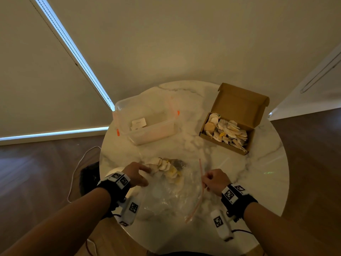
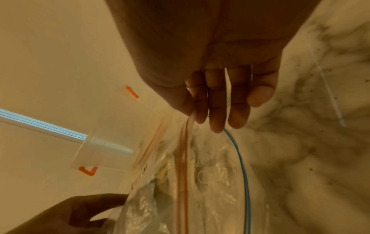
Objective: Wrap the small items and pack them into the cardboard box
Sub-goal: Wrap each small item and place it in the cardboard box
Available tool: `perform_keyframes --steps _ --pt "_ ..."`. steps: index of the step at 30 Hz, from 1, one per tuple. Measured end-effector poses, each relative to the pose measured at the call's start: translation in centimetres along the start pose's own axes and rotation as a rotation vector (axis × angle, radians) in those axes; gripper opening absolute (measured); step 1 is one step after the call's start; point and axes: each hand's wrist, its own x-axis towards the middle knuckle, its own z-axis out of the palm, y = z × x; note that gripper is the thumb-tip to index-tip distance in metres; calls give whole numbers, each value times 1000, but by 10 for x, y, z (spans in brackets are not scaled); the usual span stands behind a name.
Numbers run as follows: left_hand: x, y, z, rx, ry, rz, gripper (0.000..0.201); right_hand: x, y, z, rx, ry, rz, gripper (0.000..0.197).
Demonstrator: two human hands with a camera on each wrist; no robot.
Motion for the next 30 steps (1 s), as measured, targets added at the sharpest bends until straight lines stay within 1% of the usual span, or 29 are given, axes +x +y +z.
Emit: perform_keyframes --steps 3,4,6,8,10,12,17,22,24,26,27,28,29,30 --pt "-2 9 -4 45 73 12 47 -1 -3 -2 -30 4 -2 28" --pt "-4 13 -6 43 125 44 49 -1 -4 -3 -27 5 -6 28" --pt "-10 22 -8 55 217 159 54 -3 -6 -4 -28 3 -19 27" --pt "-19 29 -8 161 218 279 59 -3 -8 -4 -34 7 -37 25" --pt "-26 31 -8 237 226 357 59 -5 -8 -3 -39 -10 -47 25" --pt "-32 35 -11 219 265 436 56 -6 -8 -3 -41 -17 -50 26" --pt "-47 48 -7 199 266 594 55 -8 -6 1 -45 -38 -60 27" --pt "-47 46 -13 170 277 622 57 -8 -4 2 -25 -59 -54 27" --pt "-45 39 -14 194 222 553 56 -8 -5 1 -36 -72 -60 28" --pt "-45 32 -17 250 199 419 50 -9 -8 1 -29 -69 -71 27" --pt "-47 31 -17 302 241 366 46 -8 -10 0 -4 -72 -71 26" --pt "-50 31 -17 381 326 346 42 -9 -14 0 41 -78 -70 25" --pt "-54 35 -14 450 425 372 38 -10 -19 -1 97 -88 -71 23" --pt "-61 43 -10 474 499 438 35 -11 -25 -1 157 -103 -72 21"
